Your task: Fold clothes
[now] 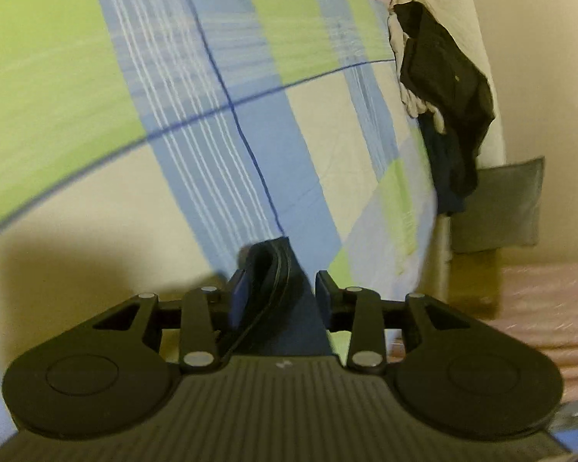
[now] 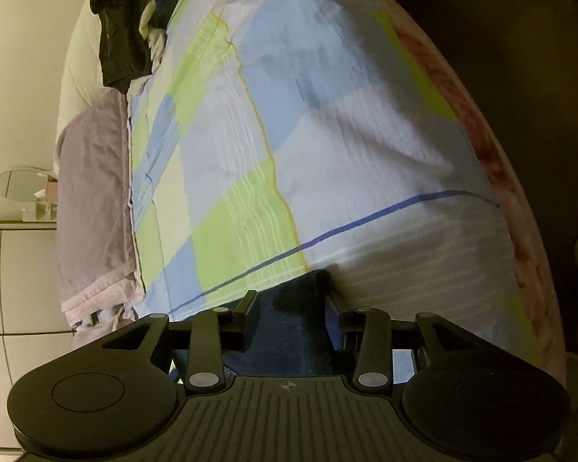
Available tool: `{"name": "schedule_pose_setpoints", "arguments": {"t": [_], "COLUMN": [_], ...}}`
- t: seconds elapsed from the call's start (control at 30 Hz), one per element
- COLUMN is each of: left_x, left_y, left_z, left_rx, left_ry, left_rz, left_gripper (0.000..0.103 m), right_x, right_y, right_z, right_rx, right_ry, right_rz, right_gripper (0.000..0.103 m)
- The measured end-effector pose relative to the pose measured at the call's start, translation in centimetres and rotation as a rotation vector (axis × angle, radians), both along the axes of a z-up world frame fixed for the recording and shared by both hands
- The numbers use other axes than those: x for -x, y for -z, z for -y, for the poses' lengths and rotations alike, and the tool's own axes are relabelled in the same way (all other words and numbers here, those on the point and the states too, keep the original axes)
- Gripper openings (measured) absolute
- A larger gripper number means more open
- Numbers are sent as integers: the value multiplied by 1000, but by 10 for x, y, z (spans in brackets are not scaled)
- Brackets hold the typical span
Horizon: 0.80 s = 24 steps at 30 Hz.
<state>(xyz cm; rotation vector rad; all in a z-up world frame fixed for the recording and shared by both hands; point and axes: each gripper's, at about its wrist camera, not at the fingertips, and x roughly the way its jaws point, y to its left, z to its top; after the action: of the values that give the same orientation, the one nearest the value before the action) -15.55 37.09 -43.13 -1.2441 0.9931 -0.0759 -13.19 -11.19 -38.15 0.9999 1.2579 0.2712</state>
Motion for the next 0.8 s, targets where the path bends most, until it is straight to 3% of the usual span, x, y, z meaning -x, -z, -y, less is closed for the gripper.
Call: {"name": "schedule_pose_setpoints", "arguments": {"t": [0.07, 0.1, 0.17, 0.2, 0.3, 0.4, 0.47, 0.6, 0.7, 0.77, 0.8], "left_x": [-3, -4, -5, -7, -23, -44, -53, -47, -38, -27, -20], "left_y": [9, 13, 10, 4, -26, -18, -14, -41, -62, -77, -84], "left_z": [1, 3, 1, 1, 7, 17, 28, 66, 83, 85, 86], "left_rx": [35, 42, 47, 33, -148, -347, -434, -724, -846, -877, -939], "left_ry": [16, 29, 52, 82, 269, 411, 453, 549, 555, 494, 446], "left_rz": [33, 52, 98, 134, 253, 200, 172, 230, 253, 235, 217], "left_gripper": [18, 9, 8, 7, 7, 11, 11, 14, 15, 15, 15], "right_x": [0, -1, -1, -2, -3, -6, -7, -7, -6, 0, 3], "right_y": [3, 4, 6, 6, 5, 7, 7, -1, -15, -28, -35], "right_z": [0, 0, 0, 0, -3, -8, -12, -21, -33, -45, -51], "right_rx": [14, 22, 39, 46, 69, 96, 112, 178, 277, 362, 403], "right_ry": [-19, -30, -53, -63, -90, -106, -116, -178, -278, -339, -367], "right_rz": [5, 8, 13, 16, 24, 22, 25, 67, 150, 214, 245], "right_gripper": [39, 33, 16, 14, 12, 11, 11, 11, 12, 12, 12]}}
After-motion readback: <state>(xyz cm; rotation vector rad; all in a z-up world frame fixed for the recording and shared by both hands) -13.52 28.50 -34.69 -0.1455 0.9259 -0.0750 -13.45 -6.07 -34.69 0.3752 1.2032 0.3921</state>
